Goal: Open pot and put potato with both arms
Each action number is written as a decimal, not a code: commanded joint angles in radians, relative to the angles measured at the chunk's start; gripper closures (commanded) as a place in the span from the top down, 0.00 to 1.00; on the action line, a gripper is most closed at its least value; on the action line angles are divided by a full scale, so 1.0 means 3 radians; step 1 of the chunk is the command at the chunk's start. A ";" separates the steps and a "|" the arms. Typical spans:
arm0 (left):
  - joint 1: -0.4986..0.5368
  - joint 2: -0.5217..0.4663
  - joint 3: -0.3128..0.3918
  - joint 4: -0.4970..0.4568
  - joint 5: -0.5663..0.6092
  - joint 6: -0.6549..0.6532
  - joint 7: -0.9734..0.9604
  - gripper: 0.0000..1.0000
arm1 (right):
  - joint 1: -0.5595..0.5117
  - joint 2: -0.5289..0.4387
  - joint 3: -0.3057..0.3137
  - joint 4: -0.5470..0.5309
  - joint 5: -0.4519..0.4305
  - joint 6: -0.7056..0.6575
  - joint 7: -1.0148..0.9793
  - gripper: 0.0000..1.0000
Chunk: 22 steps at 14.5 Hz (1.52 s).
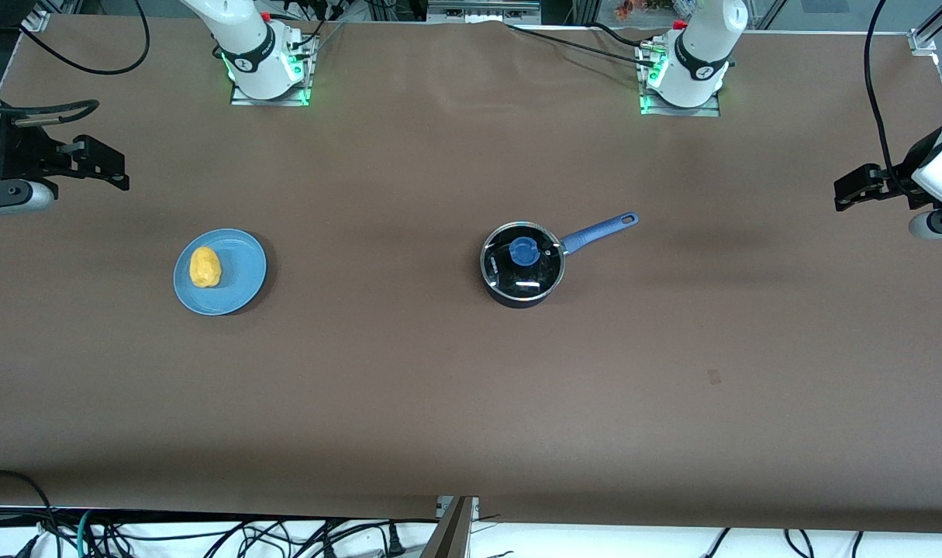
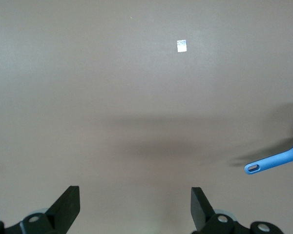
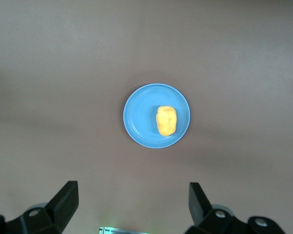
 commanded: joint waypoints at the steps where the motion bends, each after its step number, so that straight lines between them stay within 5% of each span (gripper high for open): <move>1: 0.0000 0.0026 0.0002 0.0056 0.0062 0.0002 0.0068 1.00 | 0.0000 0.0033 0.0010 0.0075 -0.0007 -0.0021 0.0043 1.00; 22: -0.0005 0.0026 0.0002 0.0056 0.0052 0.0007 0.0068 1.00 | 0.0066 0.0048 0.0021 0.0080 -0.0007 -0.0010 0.0043 1.00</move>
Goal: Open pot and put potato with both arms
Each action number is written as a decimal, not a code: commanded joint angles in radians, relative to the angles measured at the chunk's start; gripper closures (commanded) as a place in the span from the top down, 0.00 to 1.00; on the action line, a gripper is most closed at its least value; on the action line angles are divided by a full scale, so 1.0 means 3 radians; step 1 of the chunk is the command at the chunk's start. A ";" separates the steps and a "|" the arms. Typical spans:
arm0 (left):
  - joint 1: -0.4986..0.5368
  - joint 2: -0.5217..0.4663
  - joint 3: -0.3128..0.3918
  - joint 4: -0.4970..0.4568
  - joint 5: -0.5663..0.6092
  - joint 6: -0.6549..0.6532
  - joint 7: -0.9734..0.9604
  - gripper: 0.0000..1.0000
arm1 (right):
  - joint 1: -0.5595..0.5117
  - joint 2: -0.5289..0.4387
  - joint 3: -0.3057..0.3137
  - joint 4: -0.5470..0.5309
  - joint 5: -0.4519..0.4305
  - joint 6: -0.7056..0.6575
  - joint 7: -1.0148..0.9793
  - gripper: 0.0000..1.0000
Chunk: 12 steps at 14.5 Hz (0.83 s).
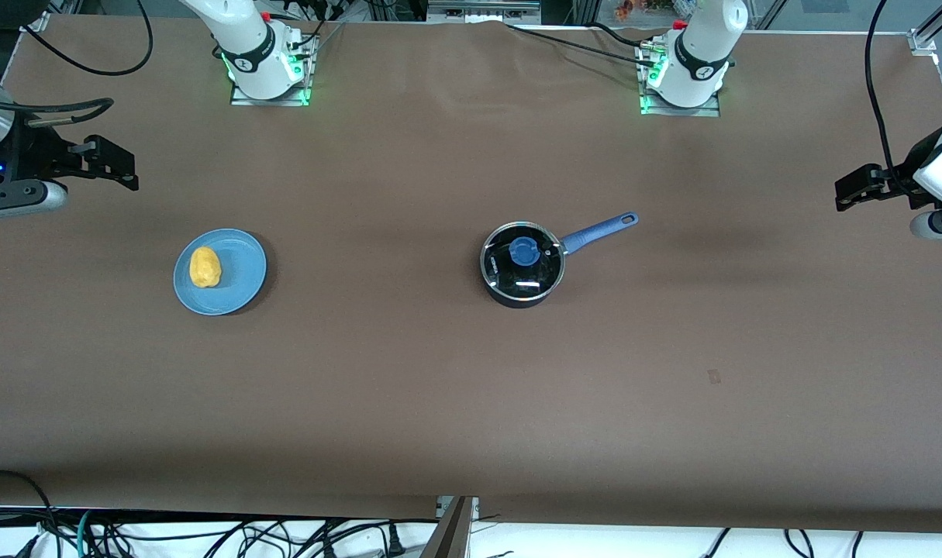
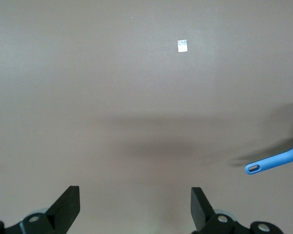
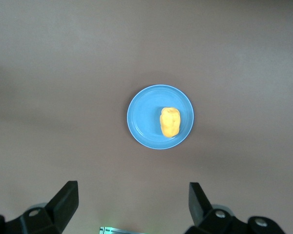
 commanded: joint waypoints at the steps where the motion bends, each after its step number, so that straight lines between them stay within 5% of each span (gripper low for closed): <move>1: -0.0006 0.0026 0.0000 0.0056 0.0047 0.0002 0.0068 1.00 | 0.0020 0.0039 0.0006 0.0080 -0.0007 -0.0017 0.0043 1.00; 12: -0.0057 0.0031 -0.0010 0.0056 0.0072 0.0094 0.0073 1.00 | 0.0025 0.0039 0.0001 0.0080 -0.0007 -0.0017 0.0043 1.00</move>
